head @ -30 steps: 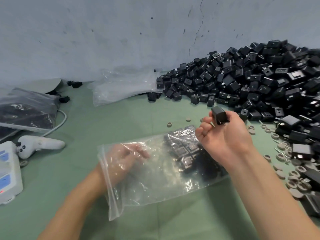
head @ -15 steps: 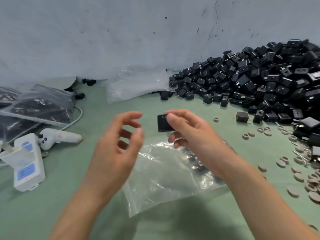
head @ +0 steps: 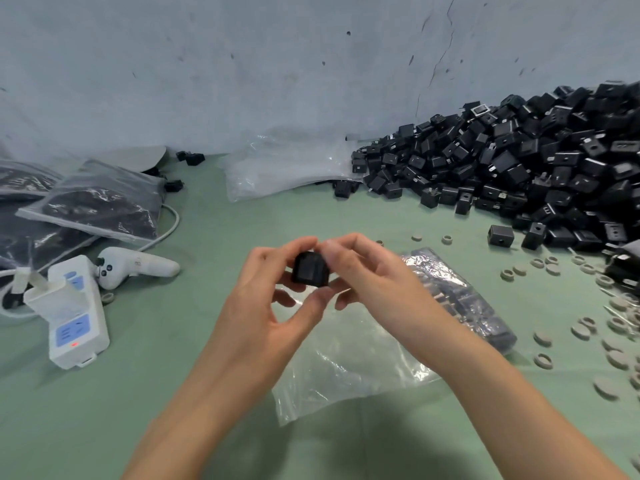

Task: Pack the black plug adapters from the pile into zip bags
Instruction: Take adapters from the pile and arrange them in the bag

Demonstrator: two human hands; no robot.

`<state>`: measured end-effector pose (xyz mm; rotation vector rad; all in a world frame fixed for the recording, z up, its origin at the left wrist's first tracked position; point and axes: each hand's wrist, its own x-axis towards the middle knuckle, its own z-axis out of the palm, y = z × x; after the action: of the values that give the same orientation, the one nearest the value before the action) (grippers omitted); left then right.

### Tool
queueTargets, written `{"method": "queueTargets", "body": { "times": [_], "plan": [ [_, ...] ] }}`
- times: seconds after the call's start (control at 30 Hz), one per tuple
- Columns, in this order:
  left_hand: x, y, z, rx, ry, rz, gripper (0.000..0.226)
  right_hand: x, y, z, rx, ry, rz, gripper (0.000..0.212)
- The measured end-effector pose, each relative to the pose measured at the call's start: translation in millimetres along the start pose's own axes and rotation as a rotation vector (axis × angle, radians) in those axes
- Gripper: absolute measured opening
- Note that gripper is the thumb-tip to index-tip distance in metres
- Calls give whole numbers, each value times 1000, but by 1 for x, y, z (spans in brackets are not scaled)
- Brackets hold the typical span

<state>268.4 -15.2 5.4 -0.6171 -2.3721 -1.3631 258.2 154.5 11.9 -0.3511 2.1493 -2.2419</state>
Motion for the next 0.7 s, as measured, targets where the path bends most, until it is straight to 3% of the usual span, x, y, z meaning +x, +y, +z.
{"method": "queueTargets", "body": {
  "times": [0.17,0.27,0.33,0.53,0.6,0.7],
  "plan": [
    [-4,-38,-43,138,45,-252,47,0,-6,-20,2,163,8,27],
    [-18,-57,-58,343,-69,-319,40,2,-3,-31,-115,305,-6,22],
    [-26,-60,-55,354,-187,-276,33,3,1,-30,-236,326,-41,18],
    [-24,-39,-25,234,-426,-60,29,1,15,-4,-925,47,-336,31],
    [-20,-36,-15,225,-490,-29,22,0,17,8,-1015,-74,-360,43],
    [-19,-31,-8,286,-439,-80,23,-2,22,25,-1107,-204,-413,59]
  ]
}}
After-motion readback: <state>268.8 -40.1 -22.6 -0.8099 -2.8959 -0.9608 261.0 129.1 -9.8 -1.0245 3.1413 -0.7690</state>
